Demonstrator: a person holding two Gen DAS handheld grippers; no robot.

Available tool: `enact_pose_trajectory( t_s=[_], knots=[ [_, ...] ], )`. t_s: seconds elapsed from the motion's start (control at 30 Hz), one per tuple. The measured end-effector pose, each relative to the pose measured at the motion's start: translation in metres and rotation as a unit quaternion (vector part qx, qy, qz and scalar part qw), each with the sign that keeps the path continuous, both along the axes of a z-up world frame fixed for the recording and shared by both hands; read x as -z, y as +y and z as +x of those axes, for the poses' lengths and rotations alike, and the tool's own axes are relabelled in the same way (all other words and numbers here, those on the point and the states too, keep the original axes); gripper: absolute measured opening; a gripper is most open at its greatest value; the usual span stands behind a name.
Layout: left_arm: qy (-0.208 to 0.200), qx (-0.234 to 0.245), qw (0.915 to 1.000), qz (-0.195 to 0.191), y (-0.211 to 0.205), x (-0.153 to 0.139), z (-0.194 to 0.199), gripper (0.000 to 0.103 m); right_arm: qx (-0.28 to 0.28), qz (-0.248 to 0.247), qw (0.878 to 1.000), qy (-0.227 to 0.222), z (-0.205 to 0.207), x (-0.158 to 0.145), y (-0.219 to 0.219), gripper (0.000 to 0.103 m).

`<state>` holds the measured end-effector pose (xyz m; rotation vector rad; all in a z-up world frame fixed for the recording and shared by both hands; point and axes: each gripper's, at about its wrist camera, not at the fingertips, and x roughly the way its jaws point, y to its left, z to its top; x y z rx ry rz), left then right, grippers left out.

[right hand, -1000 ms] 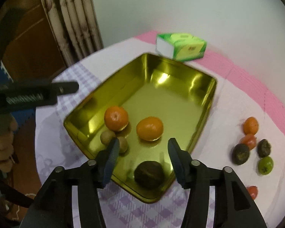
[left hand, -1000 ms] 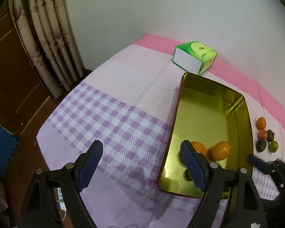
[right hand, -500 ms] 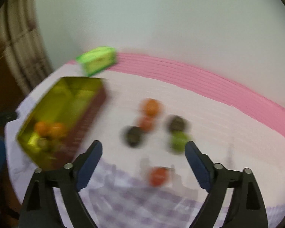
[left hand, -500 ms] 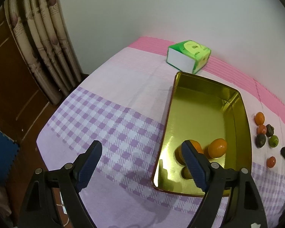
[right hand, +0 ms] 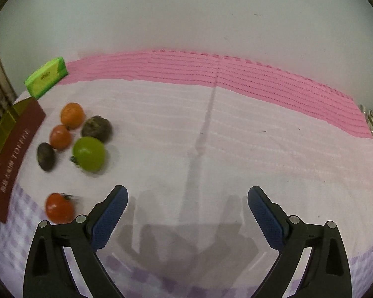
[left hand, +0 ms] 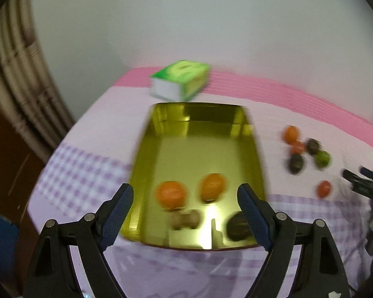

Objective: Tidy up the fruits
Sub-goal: 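Withdraw both tools from the tray toward the remaining fruits, then grasp the red tomato with the left tool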

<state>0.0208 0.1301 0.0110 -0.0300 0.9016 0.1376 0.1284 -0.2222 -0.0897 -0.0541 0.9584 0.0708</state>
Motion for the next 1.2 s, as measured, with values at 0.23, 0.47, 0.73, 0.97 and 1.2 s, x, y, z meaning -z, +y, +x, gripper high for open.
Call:
enact_pose_trajectory(
  t_s=[0.23, 0.47, 0.73, 0.97, 1.2],
  knots=[
    [0.016, 0.095, 0.9954, -0.003, -0.084, 0.013, 0.024, 0.085, -0.008, 0.001, 1.0, 0.011, 0.01, 0.014, -0.005, 0.099],
    [0.044, 0.156, 0.9868, 0.0, -0.144, 0.037, 0.042, 0.085, -0.018, 0.013, 1.0, 0.007, 0.01, 0.016, -0.016, 0.103],
    [0.071, 0.196, 0.978, -0.005, -0.178, 0.057, 0.051, 0.085, -0.022, 0.014, 1.0, -0.001, 0.007, 0.016, -0.017, 0.103],
    [0.095, 0.223, 0.9701, -0.016, -0.196, 0.073, 0.055, 0.081, -0.022, 0.014, 1.0, -0.001, 0.007, 0.016, -0.017, 0.103],
    [0.117, 0.229, 0.9656, -0.036, -0.203, 0.083, 0.07, 0.054, -0.022, 0.014, 1.0, -0.001, 0.007, 0.016, -0.017, 0.103]
  ],
)
